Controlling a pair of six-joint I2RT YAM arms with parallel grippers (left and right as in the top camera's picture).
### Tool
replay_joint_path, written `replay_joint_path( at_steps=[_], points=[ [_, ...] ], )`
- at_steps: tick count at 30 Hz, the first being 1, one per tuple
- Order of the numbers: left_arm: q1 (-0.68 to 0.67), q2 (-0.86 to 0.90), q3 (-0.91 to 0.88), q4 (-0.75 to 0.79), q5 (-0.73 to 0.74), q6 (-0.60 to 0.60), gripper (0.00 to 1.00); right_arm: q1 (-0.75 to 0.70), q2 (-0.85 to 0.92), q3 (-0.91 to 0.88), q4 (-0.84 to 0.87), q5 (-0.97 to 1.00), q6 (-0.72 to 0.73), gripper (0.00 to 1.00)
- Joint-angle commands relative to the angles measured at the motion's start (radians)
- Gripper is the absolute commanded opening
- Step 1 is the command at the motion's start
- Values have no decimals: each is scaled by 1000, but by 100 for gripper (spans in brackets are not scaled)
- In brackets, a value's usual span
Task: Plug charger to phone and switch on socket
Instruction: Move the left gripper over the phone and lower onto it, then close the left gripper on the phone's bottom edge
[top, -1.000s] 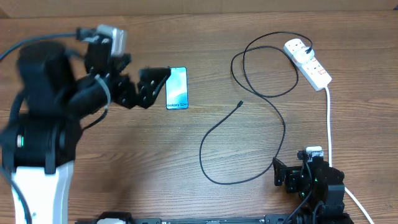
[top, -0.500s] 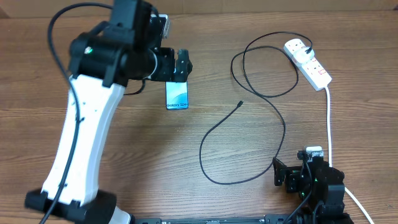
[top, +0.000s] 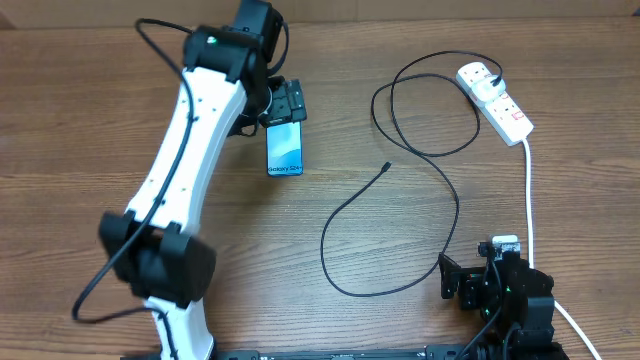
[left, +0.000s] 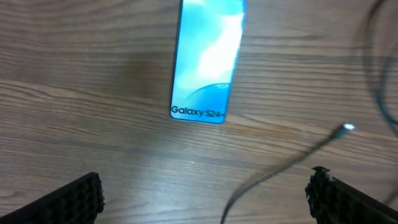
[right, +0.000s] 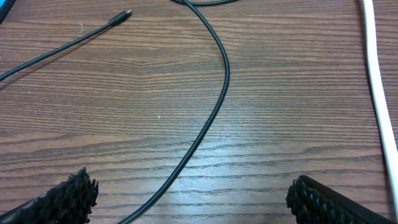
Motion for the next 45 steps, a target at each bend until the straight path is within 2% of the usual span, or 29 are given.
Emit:
replay_joint_path(
  at_steps=[1, 14, 17, 21, 29, 36, 41, 45],
  points=[
    [-9, 90, 22, 13, -26, -29, 100, -3, -2, 12, 2, 9, 1, 100],
    [-15, 327, 22, 143, -25, -28, 100, -3, -2, 12, 2, 9, 1, 100],
    [-15, 363, 22, 162, -22, 16, 100, -3, -2, 12, 2, 9, 1, 100],
    [-15, 393, 22, 171, -27, 58, 100, -3, -2, 12, 2, 9, 1, 100],
    [-6, 443, 21, 177, -30, 63, 100, -3, -2, 12, 2, 9, 1, 100],
    [-5, 462, 21, 196, -30, 129, 100, -3, -2, 12, 2, 9, 1, 100],
    [-6, 462, 21, 243, -58, 168, 96, -3, -2, 12, 2, 9, 1, 100],
    [-1, 462, 21, 271, -67, 166, 99, -3, -2, 12, 2, 9, 1, 100]
  ],
)
